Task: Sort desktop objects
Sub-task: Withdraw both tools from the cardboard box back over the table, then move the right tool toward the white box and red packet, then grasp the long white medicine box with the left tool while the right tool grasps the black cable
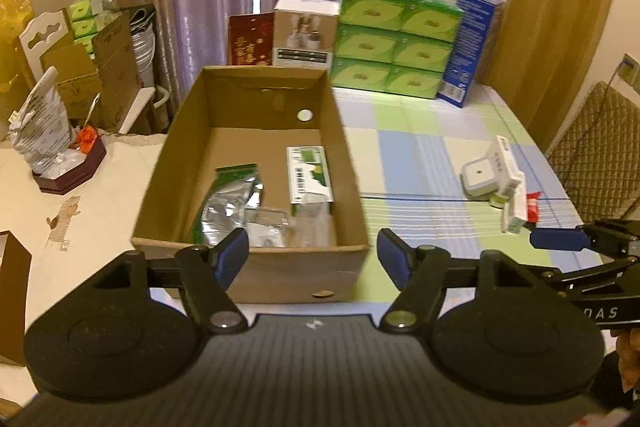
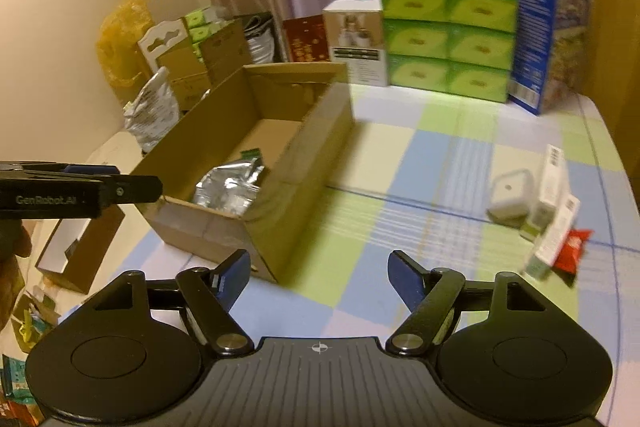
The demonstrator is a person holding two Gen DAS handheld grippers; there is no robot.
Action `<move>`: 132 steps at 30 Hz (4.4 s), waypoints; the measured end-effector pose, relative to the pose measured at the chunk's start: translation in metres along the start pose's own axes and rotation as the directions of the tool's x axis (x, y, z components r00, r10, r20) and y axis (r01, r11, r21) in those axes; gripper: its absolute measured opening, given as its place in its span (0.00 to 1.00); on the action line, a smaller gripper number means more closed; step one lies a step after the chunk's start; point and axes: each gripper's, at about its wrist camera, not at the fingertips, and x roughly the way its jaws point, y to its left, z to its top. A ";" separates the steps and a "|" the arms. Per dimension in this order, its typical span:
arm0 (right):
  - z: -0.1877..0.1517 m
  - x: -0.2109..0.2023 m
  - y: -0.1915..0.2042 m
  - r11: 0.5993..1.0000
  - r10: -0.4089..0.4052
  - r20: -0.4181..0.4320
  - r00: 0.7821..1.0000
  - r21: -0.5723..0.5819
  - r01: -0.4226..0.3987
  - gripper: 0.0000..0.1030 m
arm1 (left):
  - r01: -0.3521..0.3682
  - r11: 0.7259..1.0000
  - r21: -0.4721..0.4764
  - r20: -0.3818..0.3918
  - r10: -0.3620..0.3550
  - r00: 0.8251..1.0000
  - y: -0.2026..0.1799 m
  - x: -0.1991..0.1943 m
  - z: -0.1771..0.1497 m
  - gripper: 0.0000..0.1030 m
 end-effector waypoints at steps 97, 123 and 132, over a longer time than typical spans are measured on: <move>-0.051 0.068 -0.295 0.934 -0.176 -0.142 0.974 0.289 0.211 0.17 | 0.379 0.821 0.427 -0.198 -0.324 0.925 -0.286 0.249 -0.038 0.20; -0.107 0.016 -0.257 0.935 -0.300 -0.175 0.938 0.140 0.325 0.33 | 0.366 0.853 0.372 -0.179 -0.321 0.930 -0.276 0.190 -0.075 0.28; -0.112 0.003 -0.261 0.943 -0.274 -0.206 0.939 0.135 0.304 0.10 | 0.373 0.845 0.384 -0.247 -0.295 0.923 -0.287 0.199 -0.079 0.21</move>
